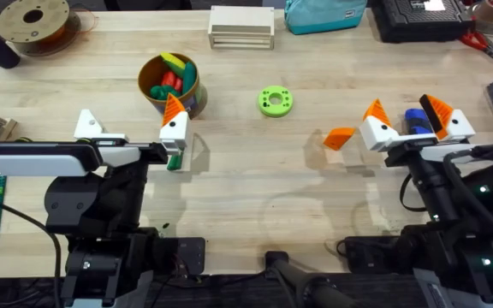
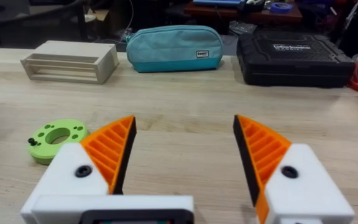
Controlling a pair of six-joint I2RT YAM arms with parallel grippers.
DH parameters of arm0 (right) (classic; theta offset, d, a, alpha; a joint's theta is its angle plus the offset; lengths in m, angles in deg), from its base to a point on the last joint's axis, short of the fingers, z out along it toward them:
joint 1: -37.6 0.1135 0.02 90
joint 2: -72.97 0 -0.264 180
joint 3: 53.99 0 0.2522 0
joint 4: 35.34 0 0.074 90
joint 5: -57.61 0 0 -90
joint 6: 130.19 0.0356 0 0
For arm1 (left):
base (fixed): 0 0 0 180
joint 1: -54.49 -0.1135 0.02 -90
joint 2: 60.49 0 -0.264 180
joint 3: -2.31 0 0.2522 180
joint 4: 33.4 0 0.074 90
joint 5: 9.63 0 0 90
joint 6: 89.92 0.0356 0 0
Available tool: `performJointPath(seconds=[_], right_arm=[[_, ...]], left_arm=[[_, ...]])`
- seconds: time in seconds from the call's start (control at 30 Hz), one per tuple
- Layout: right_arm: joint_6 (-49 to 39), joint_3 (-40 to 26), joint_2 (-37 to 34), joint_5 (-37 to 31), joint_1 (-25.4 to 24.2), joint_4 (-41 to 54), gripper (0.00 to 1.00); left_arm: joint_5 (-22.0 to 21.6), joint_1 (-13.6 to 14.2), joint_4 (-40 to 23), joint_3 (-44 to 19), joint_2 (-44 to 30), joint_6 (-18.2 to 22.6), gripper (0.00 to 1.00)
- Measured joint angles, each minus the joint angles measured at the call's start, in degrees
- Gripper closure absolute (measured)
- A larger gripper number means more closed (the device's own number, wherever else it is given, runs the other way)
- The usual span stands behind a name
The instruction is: Pick up the gripper from the table and insert it into the empty holder that is missing its gripper. Then pick up a screw, insert it into the mounting hole, and use the screwdriver to tighten it. Finally, clean up the table by picking up the vegetable and placing it into the bucket.
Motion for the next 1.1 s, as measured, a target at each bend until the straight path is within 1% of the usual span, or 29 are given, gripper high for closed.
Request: performJointPath(seconds=[0.23,0.27,0.33,0.43,0.53,0.57,0.6,0.63,0.7,0.77,0.9,0.93,0.97,1.0,1.1], right_arm=[[0.0,0.0,0.01,0.05,0.0,-0.42,0.078],[1.33,-0.95,-0.01,0.0,0.0,1.64,0.077],[2.45,-3.95,-0.52,-0.02,0.0,7.83,0.079],[3.26,-12.65,-3.42,-0.02,0.0,18.86,0.077],[3.67,-24.1,-7.68,0.0,0.0,29.54,0.079],[3.74,-27.24,-9.02,-0.02,0.0,32.6,0.078],[4.0,-36.54,-13.7,-0.04,0.0,40.9,0.077],[4.07,-38.58,-14.88,-0.02,0.0,42.64,0.077],[4.09,-41.68,-16.8,-0.02,0.0,44.65,0.077],[4.09,-43.44,-17.84,-0.02,0.0,44.9,0.077],[4.09,-44.11,-17.94,-0.02,0.0,44.87,0.079],[4.09,-44.11,-17.94,-0.02,0.0,45.08,0.077],[4.09,-44.11,-17.94,-0.02,0.0,45.26,0.077],[4.09,-44.11,-17.94,-0.02,0.0,45.27,0.077],[4.09,-44.11,-17.94,-0.02,0.0,45.27,0.078]], left_arm=[[0.09,0.0,-0.09,-0.05,0.0,0.14,0.014],[0.38,0.0,-4.62,-1.65,-0.02,0.15,0.014],[0.53,0.0,-11.73,-5.39,-0.16,0.17,0.014],[1.43,0.0,-23.19,-14.66,-2.13,0.37,0.014],[4.38,0.0,-36.44,-27.46,-7.54,1.22,0.014],[5.3,0.0,-40.34,-30.79,-9.45,1.36,0.014],[8.3,0.0,-51.61,-40.16,-16.75,1.7,0.014],[9.15,0.0,-54.17,-42.39,-19.26,1.76,0.014],[10.21,0.0,-56.8,-45.57,-23.86,1.88,0.014],[10.91,0.0,-57.71,-47.24,-27.77,1.9,0.014],[11.58,0.0,-58.31,-47.5,-32.0,1.9,0.014],[11.9,0.0,-58.34,-47.5,-32.57,1.83,0.032],[12.26,0.0,-58.34,-47.5,-33.04,1.86,0.182],[12.53,0.0,-58.34,-47.5,-33.35,1.86,0.352],[13.11,0.0,-58.21,-47.5,-33.5,1.88,0.803]])
